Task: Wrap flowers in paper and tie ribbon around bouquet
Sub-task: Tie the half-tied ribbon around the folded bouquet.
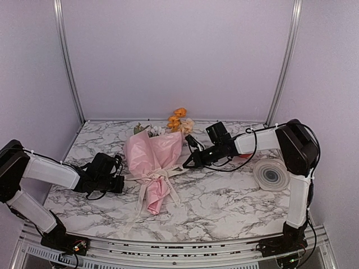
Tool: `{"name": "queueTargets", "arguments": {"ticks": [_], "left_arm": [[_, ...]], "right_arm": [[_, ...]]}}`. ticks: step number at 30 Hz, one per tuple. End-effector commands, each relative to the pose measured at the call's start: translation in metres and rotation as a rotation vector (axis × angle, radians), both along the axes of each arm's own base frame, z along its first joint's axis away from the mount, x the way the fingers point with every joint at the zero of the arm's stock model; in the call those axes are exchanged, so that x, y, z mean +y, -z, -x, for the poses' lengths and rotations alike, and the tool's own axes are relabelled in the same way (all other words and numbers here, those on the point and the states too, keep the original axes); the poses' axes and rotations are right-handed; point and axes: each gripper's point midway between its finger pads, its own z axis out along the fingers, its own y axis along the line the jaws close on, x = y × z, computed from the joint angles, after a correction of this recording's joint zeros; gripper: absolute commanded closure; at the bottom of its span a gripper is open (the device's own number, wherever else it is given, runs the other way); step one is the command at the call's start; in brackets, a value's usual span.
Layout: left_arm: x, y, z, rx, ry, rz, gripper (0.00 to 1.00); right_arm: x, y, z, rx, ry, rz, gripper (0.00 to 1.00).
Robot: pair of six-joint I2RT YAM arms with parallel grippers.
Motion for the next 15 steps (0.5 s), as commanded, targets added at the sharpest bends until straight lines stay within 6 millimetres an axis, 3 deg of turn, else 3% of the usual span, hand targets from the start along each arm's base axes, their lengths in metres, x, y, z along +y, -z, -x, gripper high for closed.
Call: {"name": "queueTargets", "arguments": {"ticks": [1, 5, 12, 15], "left_arm": [[0.027, 0.026, 0.014, 0.109, -0.084, -0.082, 1.0], [0.027, 0.029, 0.016, 0.119, -0.085, -0.077, 1.0], [0.025, 0.025, 0.013, 0.095, -0.08, -0.063, 1.0], [0.015, 0.016, 0.008, 0.066, -0.031, -0.042, 1.0]], "right_arm": [[-0.009, 0.004, 0.001, -0.007, -0.002, 0.049, 1.0], [-0.019, 0.016, 0.007, 0.001, -0.001, 0.103, 1.0], [-0.015, 0.018, 0.02, 0.04, -0.046, 0.068, 1.0], [-0.004, 0.011, 0.02, 0.06, -0.076, 0.012, 1.0]]}}
